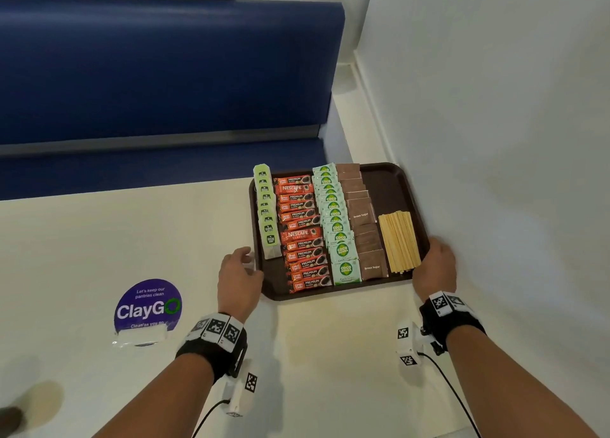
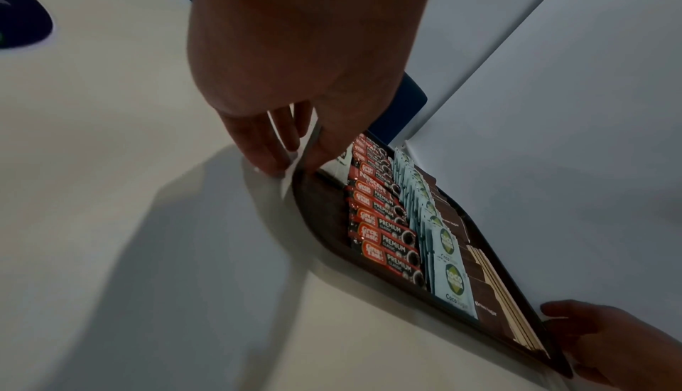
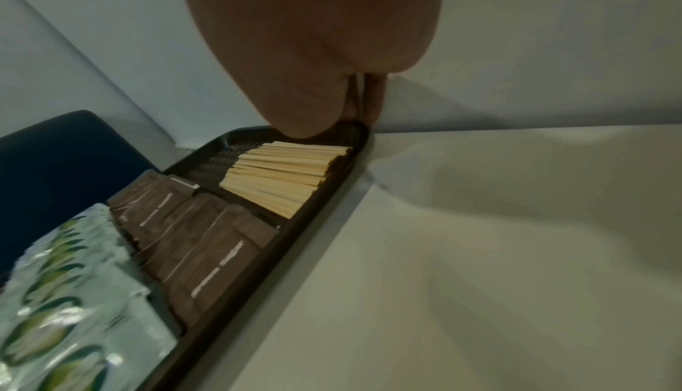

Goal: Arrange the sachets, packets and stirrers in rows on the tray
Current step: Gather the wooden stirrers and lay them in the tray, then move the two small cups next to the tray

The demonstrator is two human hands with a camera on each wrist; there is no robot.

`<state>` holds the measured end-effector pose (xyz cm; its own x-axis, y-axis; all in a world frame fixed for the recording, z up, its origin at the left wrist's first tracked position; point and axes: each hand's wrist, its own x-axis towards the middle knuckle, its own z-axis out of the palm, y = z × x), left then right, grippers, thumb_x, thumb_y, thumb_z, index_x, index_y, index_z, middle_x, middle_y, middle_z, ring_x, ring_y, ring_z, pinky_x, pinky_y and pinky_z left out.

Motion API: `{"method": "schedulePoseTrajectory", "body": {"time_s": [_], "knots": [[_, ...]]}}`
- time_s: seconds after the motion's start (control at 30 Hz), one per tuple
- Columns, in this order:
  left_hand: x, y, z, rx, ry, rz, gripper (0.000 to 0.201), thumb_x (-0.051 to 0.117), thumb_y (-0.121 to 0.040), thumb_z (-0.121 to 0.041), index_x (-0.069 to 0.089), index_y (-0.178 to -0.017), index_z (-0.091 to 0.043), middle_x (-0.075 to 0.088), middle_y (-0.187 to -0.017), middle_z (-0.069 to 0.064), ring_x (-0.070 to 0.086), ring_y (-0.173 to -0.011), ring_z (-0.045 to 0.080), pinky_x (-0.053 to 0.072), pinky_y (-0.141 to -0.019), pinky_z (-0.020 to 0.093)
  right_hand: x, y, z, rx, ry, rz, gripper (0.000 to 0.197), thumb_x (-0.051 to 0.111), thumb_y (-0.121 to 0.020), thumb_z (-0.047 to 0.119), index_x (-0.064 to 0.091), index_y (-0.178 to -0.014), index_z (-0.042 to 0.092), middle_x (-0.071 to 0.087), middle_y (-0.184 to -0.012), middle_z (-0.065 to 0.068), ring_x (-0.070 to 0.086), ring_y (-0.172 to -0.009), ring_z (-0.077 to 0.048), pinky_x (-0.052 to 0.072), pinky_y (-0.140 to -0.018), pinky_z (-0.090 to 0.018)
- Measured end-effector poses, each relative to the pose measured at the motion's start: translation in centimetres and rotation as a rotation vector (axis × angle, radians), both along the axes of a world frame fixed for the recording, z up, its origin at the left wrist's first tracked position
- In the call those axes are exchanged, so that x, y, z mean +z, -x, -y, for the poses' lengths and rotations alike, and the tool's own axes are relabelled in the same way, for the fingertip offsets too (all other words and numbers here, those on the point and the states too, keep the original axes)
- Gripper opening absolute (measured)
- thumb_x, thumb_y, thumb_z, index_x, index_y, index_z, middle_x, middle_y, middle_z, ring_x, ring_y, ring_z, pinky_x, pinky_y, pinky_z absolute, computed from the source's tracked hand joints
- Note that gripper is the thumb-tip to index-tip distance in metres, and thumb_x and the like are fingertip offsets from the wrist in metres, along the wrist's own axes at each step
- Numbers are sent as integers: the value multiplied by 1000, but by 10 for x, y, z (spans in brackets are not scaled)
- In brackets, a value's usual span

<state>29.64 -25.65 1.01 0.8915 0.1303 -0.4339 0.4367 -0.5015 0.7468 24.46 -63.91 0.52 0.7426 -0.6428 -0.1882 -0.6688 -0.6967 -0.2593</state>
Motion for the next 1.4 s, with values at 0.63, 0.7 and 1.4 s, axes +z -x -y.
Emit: {"method": "schedulePoseTrajectory", "body": {"time_s": [0.63, 0.7, 1.4], "knots": [[46, 179, -192, 44, 18, -7, 20, 71, -101, -14, 76, -107, -33, 76, -89, -21, 70, -82, 3, 50, -73, 9, 48, 68, -273, 707, -472, 275, 12, 59, -105, 17, 66, -105, 28, 59, -98, 18, 59, -90, -2, 42, -74, -9], [49, 201, -209, 67, -1, -19, 18, 74, -98, -15, 77, -102, -32, 75, -84, -16, 68, -78, 2, 51, -69, 11, 45, 71, -304, 777, -511, 219, 14, 59, -104, 16, 65, -104, 29, 58, -97, 19, 59, -89, -3, 42, -74, -9], [14, 322, -328, 760, -228, 23, 112, 100, -70, -38, 31, -154, -11, 39, -145, 11, 47, -135, 31, 44, -112, 46, 47, 91, -611, 1419, -470, 30, 96, 61, -90, -5, 20, -164, 39, 16, -168, 5, 35, -143, -29, 45, -114, -42]]}}
